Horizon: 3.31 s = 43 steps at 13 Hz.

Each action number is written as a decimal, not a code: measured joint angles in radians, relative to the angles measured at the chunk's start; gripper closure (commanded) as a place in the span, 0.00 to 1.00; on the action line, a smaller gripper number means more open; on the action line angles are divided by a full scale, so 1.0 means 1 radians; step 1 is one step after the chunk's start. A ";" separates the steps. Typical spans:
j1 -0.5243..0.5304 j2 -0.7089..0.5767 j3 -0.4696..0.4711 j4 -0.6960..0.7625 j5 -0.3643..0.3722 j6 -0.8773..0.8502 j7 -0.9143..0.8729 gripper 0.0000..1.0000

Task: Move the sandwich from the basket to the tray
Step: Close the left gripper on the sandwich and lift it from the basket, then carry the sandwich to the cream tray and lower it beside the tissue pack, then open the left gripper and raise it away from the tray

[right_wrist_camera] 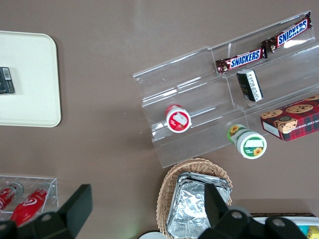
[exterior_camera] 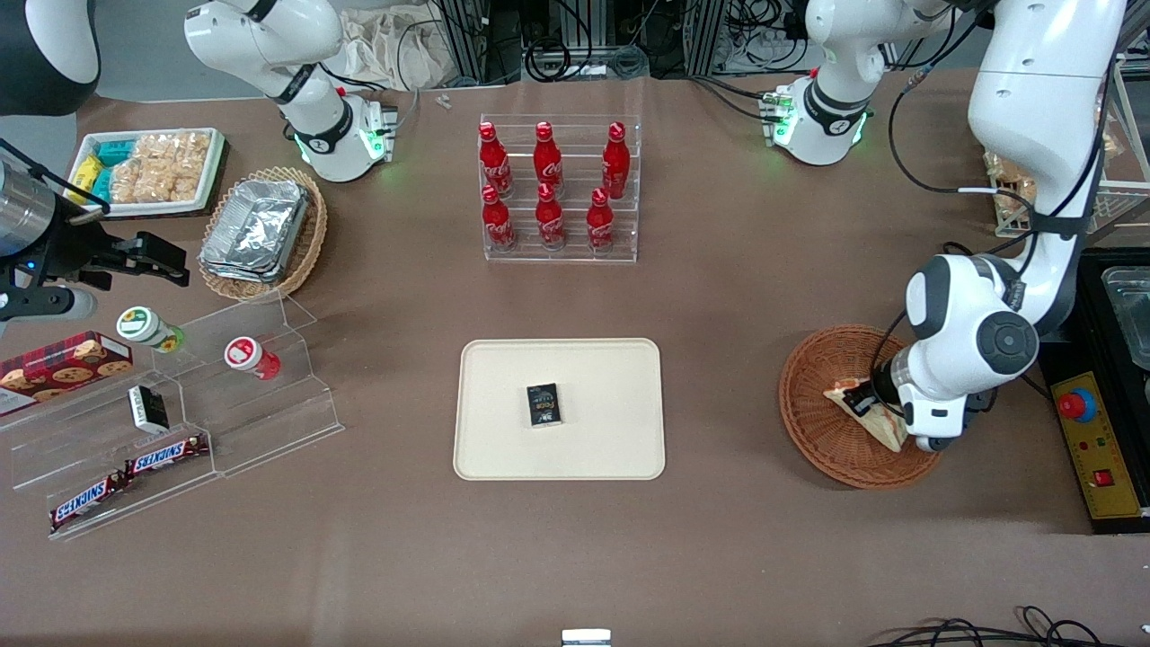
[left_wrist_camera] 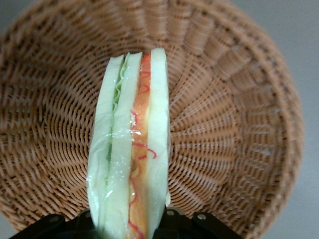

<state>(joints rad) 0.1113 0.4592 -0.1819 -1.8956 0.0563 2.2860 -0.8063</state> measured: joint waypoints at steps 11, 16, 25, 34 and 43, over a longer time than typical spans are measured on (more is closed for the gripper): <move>-0.111 -0.028 -0.220 0.606 -0.002 -0.716 0.153 1.00; -0.360 0.199 -0.226 0.623 0.004 -0.440 0.166 1.00; -0.453 0.456 -0.223 0.627 0.228 -0.212 0.167 0.65; -0.438 0.341 -0.218 0.676 0.265 -0.395 0.135 0.00; -0.020 -0.203 -0.219 0.370 0.130 -0.636 0.318 0.00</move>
<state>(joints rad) 0.0917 0.2559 -0.4006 -1.5253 0.1862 1.6504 -0.4881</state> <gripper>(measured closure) 0.000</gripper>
